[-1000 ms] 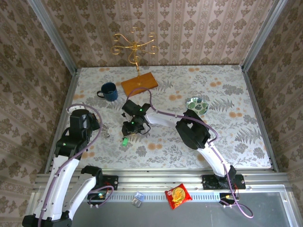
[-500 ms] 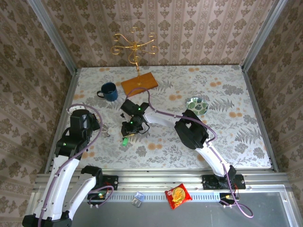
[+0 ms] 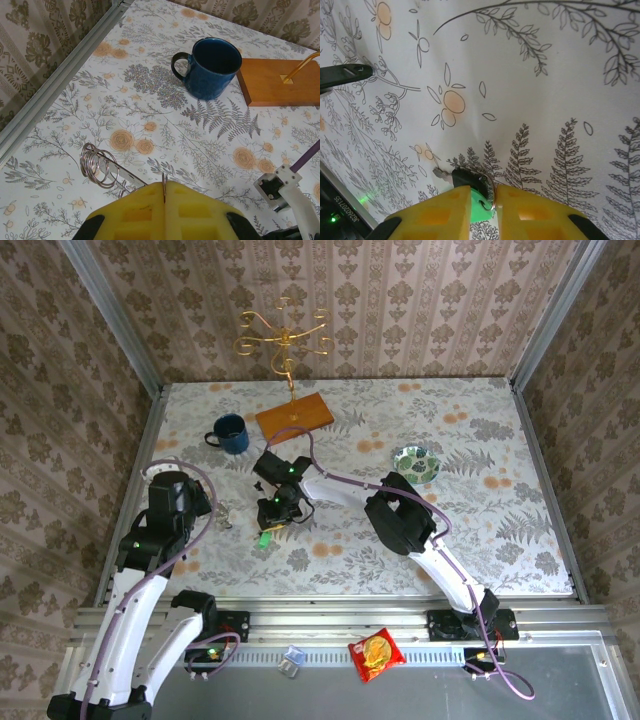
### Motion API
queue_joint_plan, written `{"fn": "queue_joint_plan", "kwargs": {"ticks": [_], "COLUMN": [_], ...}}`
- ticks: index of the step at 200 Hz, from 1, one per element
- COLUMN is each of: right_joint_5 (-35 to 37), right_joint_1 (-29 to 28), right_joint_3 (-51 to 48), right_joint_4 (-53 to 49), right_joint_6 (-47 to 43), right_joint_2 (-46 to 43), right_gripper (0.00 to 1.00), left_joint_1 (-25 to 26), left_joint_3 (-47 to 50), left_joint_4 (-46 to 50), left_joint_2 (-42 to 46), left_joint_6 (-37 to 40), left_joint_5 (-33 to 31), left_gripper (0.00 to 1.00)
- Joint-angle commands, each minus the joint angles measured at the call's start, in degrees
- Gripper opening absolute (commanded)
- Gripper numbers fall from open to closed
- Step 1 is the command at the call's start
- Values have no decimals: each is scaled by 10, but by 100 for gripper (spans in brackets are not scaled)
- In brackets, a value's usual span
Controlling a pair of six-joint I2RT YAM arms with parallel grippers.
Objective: Put the keys on the keyring
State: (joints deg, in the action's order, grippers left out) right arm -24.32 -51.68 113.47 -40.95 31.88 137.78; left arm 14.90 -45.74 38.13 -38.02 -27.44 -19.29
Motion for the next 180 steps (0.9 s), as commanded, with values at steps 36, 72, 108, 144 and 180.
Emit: {"fn": "queue_joint_plan", "kwargs": {"ticks": [36, 72, 108, 144, 180], "right_joint_5": [-17, -20, -16, 16, 64], "right_joint_1": [-4, -4, -5, -4, -4], "right_joint_3": [23, 27, -6, -135, -288], "right_joint_4": [-24, -26, -12, 46, 106], "right_joint_6": [-2, -4, -6, -24, -61], "right_joint_2": [19, 21, -23, -134, -271], "right_gripper": [17, 9, 0, 0, 0], "left_joint_1": [-4, -4, -4, -3, 3], "left_joint_3": [1, -1, -7, -12, -15], "left_joint_4": [-12, -12, -13, -43, -83], "left_joint_2": [2, -1, -3, -11, -24], "left_joint_6": [-2, -1, 6, 42, 91], "left_joint_5": [3, 5, 19, 117, 211], "left_gripper": [0, 0, 0, 0, 0]}}
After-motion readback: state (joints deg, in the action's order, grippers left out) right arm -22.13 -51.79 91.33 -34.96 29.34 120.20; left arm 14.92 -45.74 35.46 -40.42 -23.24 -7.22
